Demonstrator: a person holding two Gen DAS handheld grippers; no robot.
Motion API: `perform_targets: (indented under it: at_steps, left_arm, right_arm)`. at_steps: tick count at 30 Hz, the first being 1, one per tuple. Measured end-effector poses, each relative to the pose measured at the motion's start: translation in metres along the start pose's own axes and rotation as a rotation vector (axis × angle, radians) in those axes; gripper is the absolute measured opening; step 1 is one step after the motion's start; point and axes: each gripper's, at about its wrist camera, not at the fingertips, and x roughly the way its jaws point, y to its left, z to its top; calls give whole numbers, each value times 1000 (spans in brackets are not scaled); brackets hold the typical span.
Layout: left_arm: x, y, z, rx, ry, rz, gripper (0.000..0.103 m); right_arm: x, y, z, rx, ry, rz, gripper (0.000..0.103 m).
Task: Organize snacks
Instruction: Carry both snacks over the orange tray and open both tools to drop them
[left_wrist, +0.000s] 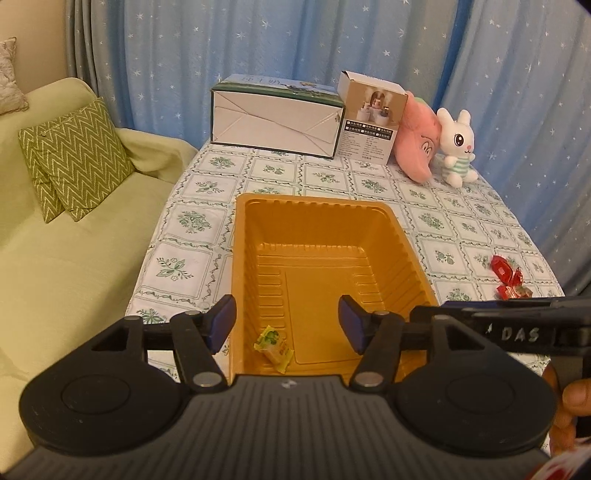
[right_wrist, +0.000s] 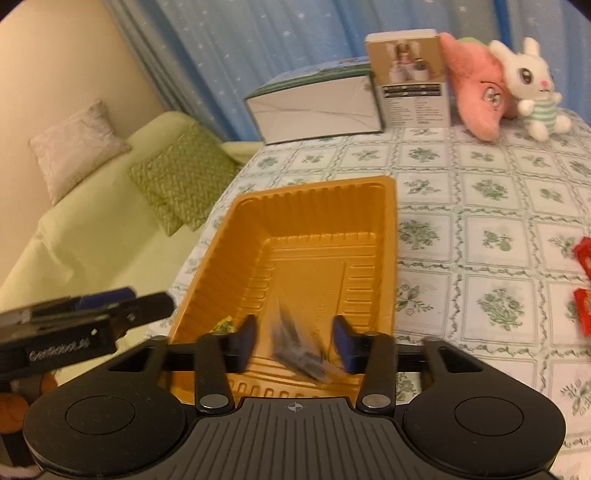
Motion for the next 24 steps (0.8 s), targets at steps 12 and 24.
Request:
perform_targets:
  at_steps: [12, 24]
  left_arm:
    - [-33, -33, -12, 20, -33, -49, 68]
    - [-47, -106, -34, 85, -19, -164, 75]
  right_arm:
    - [-92, -42, -36, 132, -141, -183, 58]
    - [-173, -91, -97, 226, -174, -352, 59]
